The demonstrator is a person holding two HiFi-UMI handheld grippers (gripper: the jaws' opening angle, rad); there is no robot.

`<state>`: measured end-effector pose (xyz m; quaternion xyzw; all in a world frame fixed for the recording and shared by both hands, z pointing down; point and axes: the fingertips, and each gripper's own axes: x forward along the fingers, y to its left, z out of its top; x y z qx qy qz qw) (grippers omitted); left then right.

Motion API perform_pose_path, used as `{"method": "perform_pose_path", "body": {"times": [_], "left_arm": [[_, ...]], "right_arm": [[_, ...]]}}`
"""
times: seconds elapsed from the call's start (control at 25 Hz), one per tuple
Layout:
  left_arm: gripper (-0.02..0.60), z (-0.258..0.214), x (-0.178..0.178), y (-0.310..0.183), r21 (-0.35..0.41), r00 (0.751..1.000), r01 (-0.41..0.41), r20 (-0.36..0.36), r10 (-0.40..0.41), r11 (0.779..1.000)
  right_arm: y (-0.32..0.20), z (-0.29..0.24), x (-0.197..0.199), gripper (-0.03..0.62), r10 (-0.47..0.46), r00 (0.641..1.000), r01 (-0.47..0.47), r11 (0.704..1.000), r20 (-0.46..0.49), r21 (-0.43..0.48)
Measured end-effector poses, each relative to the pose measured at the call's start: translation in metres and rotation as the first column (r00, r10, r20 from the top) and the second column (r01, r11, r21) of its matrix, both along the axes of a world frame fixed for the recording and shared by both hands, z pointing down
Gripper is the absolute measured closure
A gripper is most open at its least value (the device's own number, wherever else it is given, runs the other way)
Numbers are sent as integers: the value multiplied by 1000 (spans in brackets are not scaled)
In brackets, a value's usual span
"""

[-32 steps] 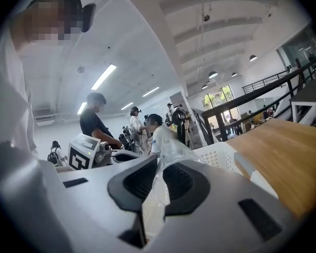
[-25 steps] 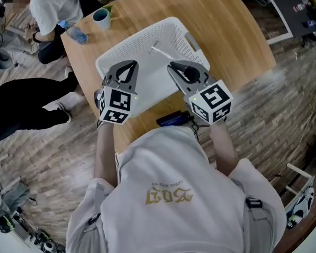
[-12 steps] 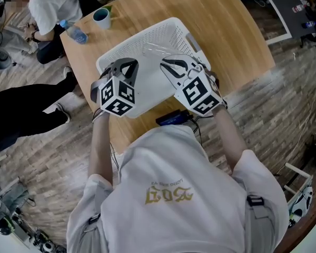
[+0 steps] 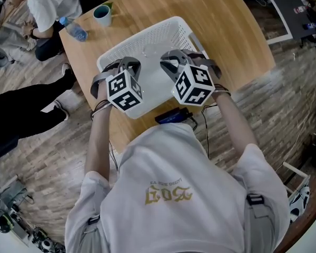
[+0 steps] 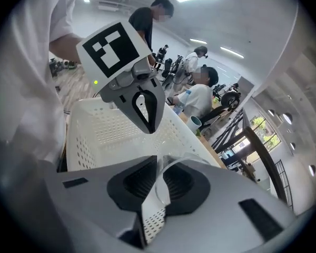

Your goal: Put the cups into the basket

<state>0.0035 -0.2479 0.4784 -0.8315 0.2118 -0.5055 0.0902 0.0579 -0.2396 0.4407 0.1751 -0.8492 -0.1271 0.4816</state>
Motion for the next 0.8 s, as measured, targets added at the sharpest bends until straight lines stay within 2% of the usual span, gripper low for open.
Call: {"method": "perform_pose_path", "body": {"times": [0.32,0.44,0.8], "left_arm": [[577,16,2,9,-75,993,-65,97,73,995],[577,19,5,11,-81,986,-89,134,100,993],[577,24,23,12,-98,969,-155,179,171,983]], "right_arm": [[-3,19,-5,554,-101,990,96,994,-97,-46],[-1,28,-6,554,-130,984,123,990,-123,-64],[1,49,-3,554,-188,963,169,980,-193,-109]]}}
